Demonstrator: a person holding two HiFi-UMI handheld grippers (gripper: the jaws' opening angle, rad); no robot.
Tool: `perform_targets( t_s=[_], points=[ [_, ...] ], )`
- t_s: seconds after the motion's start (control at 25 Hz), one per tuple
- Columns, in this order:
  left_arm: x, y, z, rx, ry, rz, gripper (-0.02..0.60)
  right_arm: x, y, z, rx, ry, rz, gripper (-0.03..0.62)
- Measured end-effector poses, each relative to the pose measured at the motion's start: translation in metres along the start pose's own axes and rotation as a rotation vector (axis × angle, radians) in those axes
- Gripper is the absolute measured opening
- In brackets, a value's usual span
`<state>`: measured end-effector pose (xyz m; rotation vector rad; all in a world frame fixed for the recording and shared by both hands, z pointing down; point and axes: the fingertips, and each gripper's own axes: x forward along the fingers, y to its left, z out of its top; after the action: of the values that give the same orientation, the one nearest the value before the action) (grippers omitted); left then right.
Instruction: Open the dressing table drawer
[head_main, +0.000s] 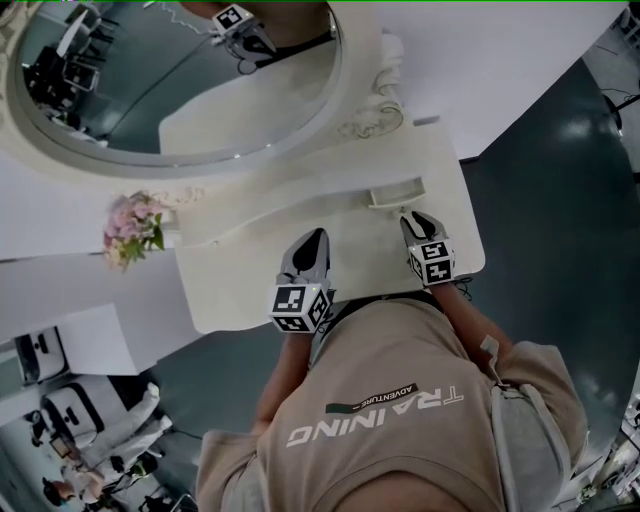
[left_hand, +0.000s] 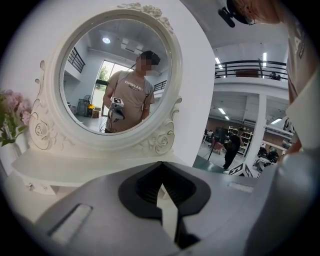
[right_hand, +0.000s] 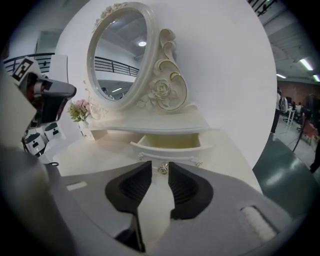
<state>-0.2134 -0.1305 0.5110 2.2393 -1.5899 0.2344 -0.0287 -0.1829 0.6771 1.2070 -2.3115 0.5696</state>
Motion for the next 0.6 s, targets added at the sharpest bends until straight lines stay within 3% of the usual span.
perform_targets(
  t_s=[0.2,0.6],
  points=[
    [0.004,-0.015,0.003,0.009,-0.019,-0.029,0.018,-0.027,-0.001,0.020,-0.025,-0.061,0.011,0.003],
    [0.009,-0.034,0.017,0.037,-0.054,-0.060,0.018,-0.077,0.020,0.074,-0.096,-0.165,0.112,0.002]
  ],
)
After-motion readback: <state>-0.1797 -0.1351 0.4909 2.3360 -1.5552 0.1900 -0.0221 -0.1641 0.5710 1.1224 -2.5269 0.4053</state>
